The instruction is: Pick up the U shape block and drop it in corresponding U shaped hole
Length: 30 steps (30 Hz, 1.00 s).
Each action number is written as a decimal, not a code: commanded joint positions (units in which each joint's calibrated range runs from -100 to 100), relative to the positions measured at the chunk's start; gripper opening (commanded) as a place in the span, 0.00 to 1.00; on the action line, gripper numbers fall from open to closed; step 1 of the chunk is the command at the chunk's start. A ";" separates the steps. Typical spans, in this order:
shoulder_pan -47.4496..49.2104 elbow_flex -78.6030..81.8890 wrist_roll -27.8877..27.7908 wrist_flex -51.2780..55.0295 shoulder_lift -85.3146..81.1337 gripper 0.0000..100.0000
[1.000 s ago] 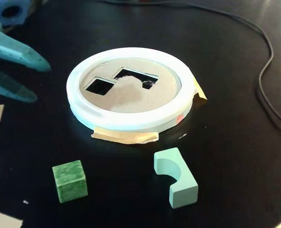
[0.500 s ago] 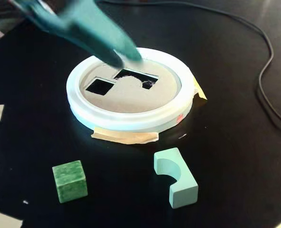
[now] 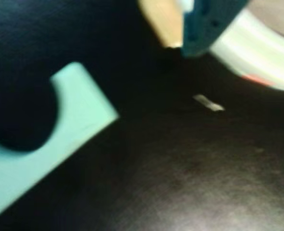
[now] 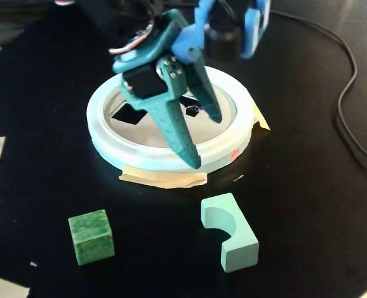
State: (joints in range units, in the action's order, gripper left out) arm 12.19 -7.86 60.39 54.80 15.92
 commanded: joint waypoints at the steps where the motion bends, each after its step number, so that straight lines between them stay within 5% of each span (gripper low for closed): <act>1: 2.17 -18.28 2.64 -1.97 12.25 0.64; 10: -0.08 -35.77 2.64 -1.06 31.96 0.64; 30: -2.95 -46.51 1.90 -0.26 30.17 0.64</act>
State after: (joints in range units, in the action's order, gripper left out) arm 9.59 -48.37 62.54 54.51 49.71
